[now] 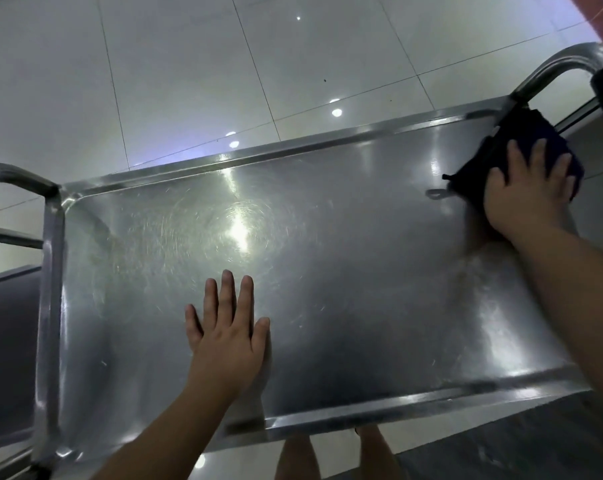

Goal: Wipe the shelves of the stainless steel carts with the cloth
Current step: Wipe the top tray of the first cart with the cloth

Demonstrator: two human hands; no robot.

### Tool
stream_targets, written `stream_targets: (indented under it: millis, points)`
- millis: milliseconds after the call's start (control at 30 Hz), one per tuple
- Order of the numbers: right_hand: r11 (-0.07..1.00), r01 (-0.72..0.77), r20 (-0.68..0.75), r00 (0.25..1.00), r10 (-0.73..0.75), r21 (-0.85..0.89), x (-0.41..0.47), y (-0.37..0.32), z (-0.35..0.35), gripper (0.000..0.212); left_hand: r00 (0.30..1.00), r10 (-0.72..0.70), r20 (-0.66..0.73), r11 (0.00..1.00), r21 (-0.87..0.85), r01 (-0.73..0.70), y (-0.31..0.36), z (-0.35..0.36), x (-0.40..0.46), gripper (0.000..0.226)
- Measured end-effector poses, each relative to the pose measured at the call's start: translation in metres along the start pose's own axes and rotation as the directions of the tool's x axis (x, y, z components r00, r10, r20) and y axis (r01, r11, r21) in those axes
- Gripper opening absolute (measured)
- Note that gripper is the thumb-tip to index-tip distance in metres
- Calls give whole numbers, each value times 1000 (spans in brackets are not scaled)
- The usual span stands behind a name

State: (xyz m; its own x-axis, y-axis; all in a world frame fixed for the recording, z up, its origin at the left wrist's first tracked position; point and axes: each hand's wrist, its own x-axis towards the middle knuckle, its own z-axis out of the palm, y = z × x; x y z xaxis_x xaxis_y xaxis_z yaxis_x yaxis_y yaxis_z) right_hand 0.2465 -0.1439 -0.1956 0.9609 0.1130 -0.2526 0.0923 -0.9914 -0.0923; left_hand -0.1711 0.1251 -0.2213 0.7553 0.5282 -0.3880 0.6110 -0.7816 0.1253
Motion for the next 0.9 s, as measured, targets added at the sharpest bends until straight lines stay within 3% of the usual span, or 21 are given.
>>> stream_targets:
  millis: [100,233,300,433,467,533,633,800,900]
  points:
    - [999,-16,-13,1000,17,37,-10,-22,4,72,1000,-5,5,1000,11,5,0,1,0,69]
    - [946,325,27,946,-324,-10,-46,-110,24,72,1000,1,15,1000,4,-1,1,-1,1,69]
    - [853,522,93,850,-519,-12,-78,-171,39,71,1000,4,19,1000,-2,-4,1,-1,0,70]
    - [530,848,206,516,-832,16,-140,-274,63,64,1000,-13,13,1000,-1,13,3,-2,0,69]
    - [474,881,217,460,-861,12,-146,-288,65,62,1000,-20,11,1000,1,20,3,-2,1,68]
    - [429,903,210,420,-883,-4,-146,-300,69,61,1000,-27,8,1000,4,27,4,-3,2,68]
    - [485,875,174,479,-861,-8,-121,-289,66,63,1000,-17,14,1000,0,17,3,-3,3,68]
    - [799,600,80,798,-597,-29,-22,-210,39,71,1000,-7,30,1000,2,7,-1,-4,0,71]
    - [917,397,45,918,-395,-49,39,-121,13,73,999,-25,25,1000,13,25,0,-3,-1,71]
